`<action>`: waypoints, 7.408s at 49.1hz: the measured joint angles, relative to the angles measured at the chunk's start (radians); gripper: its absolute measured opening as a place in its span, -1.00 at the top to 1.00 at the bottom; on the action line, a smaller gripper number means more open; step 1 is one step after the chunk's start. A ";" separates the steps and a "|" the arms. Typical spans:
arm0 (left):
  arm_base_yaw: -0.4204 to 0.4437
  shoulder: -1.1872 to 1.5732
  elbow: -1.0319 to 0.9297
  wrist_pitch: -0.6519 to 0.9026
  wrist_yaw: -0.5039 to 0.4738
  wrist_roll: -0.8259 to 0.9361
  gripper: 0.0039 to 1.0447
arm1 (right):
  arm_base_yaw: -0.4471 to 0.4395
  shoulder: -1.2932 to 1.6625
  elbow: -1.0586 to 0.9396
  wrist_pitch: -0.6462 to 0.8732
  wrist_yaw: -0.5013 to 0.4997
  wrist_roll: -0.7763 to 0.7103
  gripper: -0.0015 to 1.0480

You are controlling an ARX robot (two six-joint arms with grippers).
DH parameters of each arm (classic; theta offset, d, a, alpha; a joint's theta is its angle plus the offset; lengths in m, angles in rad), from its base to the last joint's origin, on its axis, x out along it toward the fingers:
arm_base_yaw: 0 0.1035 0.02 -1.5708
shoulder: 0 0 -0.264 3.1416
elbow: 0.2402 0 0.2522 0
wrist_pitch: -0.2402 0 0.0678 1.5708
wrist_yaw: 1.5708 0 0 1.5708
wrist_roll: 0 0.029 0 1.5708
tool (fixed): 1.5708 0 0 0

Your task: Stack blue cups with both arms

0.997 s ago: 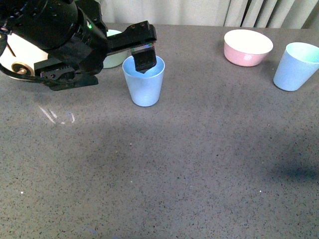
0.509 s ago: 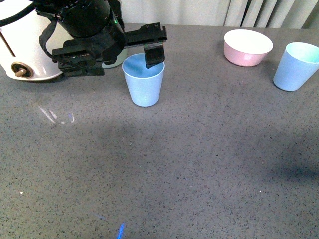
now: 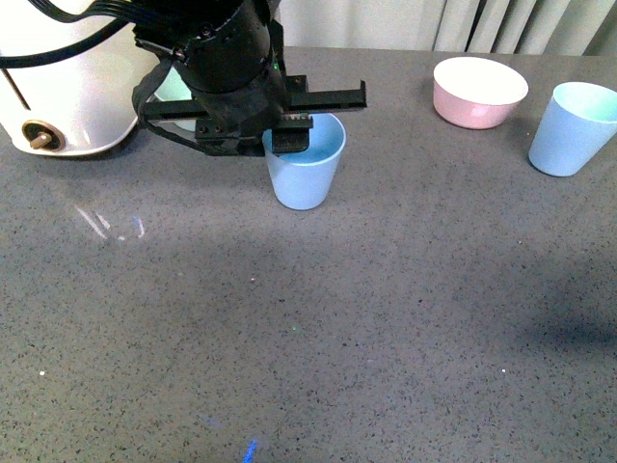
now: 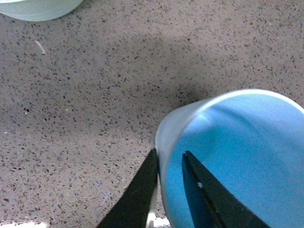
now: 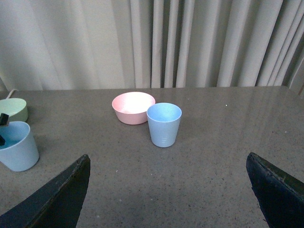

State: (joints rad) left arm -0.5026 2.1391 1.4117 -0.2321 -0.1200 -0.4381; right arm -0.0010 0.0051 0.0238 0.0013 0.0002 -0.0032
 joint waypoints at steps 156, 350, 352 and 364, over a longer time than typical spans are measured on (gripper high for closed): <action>0.370 -1.257 -1.297 0.991 -0.006 0.425 0.97 | 0.000 0.000 0.000 0.000 0.000 0.000 -0.83; 0.499 -2.130 -1.397 0.233 0.120 0.430 -0.84 | 0.060 1.970 1.091 0.122 0.004 -0.541 0.97; 0.499 -2.130 -1.397 0.233 0.120 0.430 -0.84 | 0.060 1.925 1.067 0.116 -0.016 -0.561 0.97; 0.499 -2.130 -1.397 0.233 0.120 0.430 -0.84 | 0.164 1.575 0.960 -0.054 -0.222 -0.599 0.97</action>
State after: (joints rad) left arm -0.0040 0.0090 0.0151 0.0013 -0.0002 -0.0086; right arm 0.1627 1.5806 0.9840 -0.0528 -0.2222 -0.6025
